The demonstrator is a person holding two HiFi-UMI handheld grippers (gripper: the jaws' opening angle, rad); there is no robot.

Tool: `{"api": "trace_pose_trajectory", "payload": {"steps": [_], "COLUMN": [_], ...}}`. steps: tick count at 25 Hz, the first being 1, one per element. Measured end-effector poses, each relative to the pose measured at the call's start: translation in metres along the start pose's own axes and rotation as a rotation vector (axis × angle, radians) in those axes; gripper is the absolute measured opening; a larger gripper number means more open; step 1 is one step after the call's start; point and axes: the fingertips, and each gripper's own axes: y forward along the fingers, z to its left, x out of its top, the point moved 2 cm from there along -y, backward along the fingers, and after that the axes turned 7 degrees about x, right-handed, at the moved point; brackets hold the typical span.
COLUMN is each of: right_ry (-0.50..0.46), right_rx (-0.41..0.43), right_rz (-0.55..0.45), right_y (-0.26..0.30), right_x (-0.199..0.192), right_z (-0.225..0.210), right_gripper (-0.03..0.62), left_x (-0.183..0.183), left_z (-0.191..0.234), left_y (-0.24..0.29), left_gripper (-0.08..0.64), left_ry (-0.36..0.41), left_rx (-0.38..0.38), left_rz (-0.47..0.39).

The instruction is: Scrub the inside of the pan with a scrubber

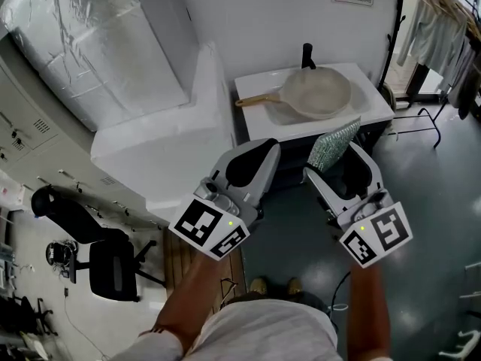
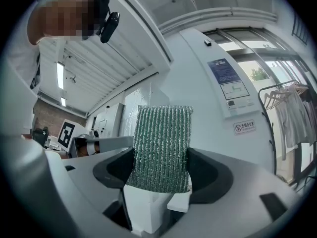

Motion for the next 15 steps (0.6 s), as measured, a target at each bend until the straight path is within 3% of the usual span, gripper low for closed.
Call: {"api": "trace_pose_trajectory", "payload": {"steps": [15], "right_ry": [-0.009], "right_rx": [-0.077], "right_rz": [0.045], "right_y": [0.023], "right_x": [-0.012], "right_z": [0.004], "right_gripper": [0.339], "left_x": [-0.011], "left_z": [0.037], "left_y": [0.001], "left_gripper": [0.015], "left_ry": [-0.046], "left_rx": [-0.065], "left_rz": [-0.002]}}
